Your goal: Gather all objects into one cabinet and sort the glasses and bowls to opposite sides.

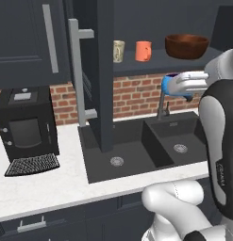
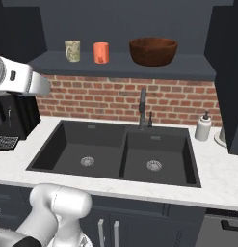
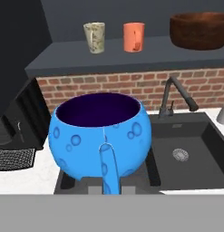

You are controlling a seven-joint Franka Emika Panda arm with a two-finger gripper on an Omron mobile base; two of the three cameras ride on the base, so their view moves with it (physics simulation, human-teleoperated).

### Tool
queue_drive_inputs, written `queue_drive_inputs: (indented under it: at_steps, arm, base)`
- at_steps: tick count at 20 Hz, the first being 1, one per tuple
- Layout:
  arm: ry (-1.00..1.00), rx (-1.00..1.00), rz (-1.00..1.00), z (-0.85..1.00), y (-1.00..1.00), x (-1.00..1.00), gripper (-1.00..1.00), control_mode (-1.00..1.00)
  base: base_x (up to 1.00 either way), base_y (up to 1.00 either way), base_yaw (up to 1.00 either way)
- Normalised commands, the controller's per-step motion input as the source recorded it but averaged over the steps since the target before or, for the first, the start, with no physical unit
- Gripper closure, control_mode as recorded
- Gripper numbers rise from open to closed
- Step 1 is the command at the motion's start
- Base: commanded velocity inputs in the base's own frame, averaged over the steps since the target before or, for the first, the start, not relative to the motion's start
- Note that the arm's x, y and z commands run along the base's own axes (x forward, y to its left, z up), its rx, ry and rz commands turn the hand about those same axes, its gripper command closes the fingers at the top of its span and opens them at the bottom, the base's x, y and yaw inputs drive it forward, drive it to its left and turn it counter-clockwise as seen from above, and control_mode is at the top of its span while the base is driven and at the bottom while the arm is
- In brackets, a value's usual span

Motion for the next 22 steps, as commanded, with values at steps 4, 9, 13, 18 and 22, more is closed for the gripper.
queue_drive_inputs:
  at_steps: [4, 9, 13, 18, 22]
  arm:
    - [0.00, 0.01, 0.12, 0.00, 0.39, 0.75, 1.00, -1.00]
    - [0.02, 0.05, 0.13, 0.00, 0.01, 0.92, 1.00, -1.00]
    - [0.00, 0.01, 0.10, 0.00, 0.08, 0.86, 1.00, -1.00]
    - [0.00, 0.00, 0.02, 0.00, 0.34, 0.64, 1.00, -1.00]
    - [0.00, 0.00, 0.01, -0.06, 0.45, 0.68, 1.00, -1.00]
  base:
    - [0.00, 0.00, 0.00]
    - [0.00, 0.00, 0.00]
    - [0.00, 0.00, 0.00]
    - [0.00, 0.00, 0.00]
    - [0.00, 0.00, 0.00]
